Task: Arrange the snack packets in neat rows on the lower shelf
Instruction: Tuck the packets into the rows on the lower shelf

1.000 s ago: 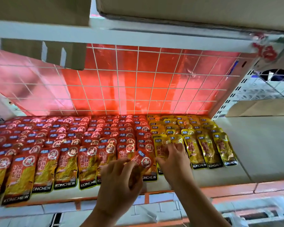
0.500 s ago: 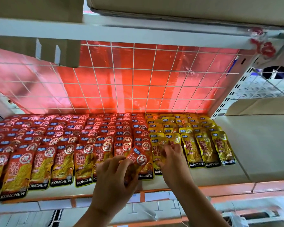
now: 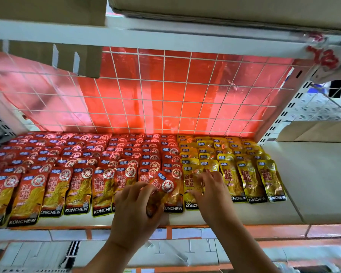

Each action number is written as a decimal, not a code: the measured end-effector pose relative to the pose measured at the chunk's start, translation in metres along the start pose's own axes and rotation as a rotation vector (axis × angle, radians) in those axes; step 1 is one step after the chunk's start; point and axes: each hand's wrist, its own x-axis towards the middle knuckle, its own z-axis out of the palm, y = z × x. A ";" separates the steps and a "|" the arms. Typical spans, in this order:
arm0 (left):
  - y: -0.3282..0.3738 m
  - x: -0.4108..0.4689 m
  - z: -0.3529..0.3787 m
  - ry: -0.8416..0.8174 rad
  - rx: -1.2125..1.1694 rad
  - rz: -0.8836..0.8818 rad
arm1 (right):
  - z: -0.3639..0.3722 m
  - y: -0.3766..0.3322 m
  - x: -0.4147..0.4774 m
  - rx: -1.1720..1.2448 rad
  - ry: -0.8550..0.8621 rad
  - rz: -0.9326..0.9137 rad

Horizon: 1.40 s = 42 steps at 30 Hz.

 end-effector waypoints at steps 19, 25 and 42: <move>-0.070 -0.025 -0.079 0.200 0.031 -0.357 | 0.044 -0.097 -0.008 0.031 -0.046 -0.398; -0.121 -0.038 -0.106 0.249 0.014 -0.399 | 0.072 -0.140 -0.017 0.033 -0.021 -0.433; -0.164 -0.028 -0.134 0.037 0.117 -0.545 | 0.092 -0.184 -0.032 0.015 -0.033 -0.359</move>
